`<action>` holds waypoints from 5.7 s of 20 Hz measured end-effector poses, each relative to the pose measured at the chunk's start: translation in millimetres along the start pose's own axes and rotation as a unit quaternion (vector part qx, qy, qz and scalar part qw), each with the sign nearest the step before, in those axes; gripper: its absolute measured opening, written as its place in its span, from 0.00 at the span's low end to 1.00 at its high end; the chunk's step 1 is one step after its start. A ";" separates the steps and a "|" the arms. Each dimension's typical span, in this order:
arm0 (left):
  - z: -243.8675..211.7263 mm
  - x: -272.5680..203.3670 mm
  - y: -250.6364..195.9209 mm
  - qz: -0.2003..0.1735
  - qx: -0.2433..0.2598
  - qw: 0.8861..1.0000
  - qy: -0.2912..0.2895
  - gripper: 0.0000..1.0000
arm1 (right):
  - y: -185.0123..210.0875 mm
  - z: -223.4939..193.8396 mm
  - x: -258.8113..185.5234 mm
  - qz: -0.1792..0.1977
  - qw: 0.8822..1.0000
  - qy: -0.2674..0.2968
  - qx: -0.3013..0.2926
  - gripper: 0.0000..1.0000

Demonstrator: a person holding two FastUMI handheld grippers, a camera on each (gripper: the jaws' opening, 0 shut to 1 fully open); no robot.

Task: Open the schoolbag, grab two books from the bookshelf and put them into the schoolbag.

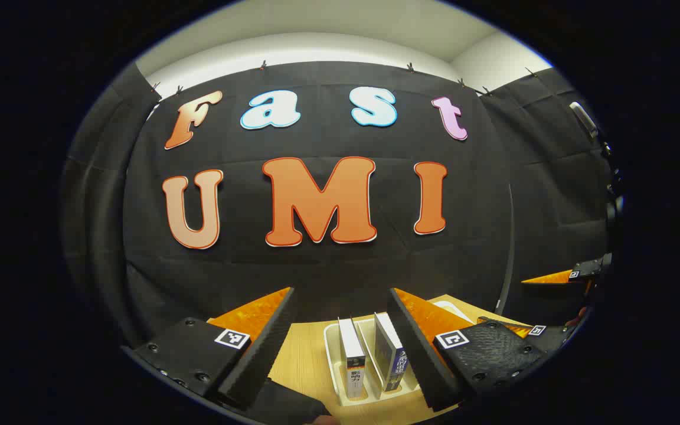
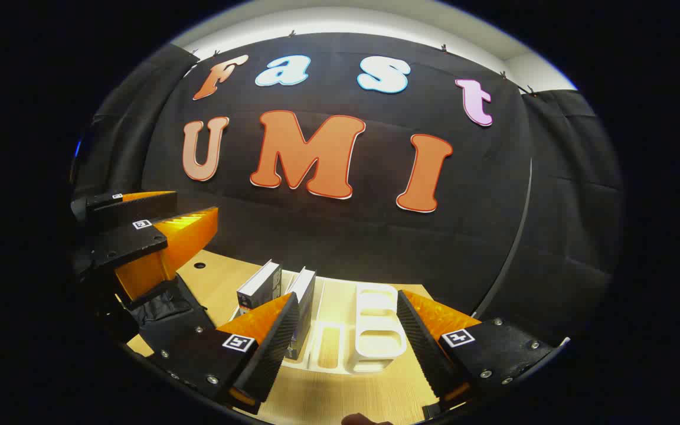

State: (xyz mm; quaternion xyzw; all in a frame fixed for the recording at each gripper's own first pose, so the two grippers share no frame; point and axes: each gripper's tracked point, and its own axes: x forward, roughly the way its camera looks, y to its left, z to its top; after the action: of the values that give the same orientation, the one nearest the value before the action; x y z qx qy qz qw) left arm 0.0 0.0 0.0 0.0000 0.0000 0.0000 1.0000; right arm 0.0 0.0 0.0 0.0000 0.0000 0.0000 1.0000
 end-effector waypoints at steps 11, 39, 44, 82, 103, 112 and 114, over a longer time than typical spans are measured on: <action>-4.2 -8.5 -18.9 -0.005 0.004 1.000 0.004 0.99 | -10.4 -11.5 3.3 0.004 1.000 0.003 0.019 0.99; -204.9 -71.0 40.3 0.098 0.294 0.931 0.193 0.98 | 2.3 -21.7 41.7 0.113 0.992 -0.022 -0.042 0.99; -272.3 -81.9 43.9 0.066 0.351 0.899 0.253 0.98 | -6.4 -21.1 49.2 0.097 0.994 -0.018 -0.035 0.99; -287.9 -49.5 151.3 -0.028 0.237 0.901 0.362 0.10 | 82.9 -8.0 111.4 0.096 0.989 0.100 -0.049 1.00; -200.8 -23.8 219.4 -0.205 0.094 0.865 0.449 0.08 | 178.0 -70.5 198.9 0.095 0.902 0.422 -0.017 0.84; -209.3 -21.5 210.7 -0.258 0.092 0.851 0.448 0.08 | 180.3 -101.9 198.3 0.034 0.850 0.523 0.058 0.47; -215.1 -20.3 210.1 -0.265 0.088 0.848 0.450 0.08 | 175.1 -94.1 191.5 0.029 0.852 0.517 0.072 0.38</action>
State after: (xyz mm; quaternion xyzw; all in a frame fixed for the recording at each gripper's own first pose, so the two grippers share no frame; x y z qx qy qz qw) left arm -20.3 210.1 -215.1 0.0877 0.4496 -0.2655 0.8483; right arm 191.5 175.1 -94.1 0.0721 0.5173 0.0288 0.8523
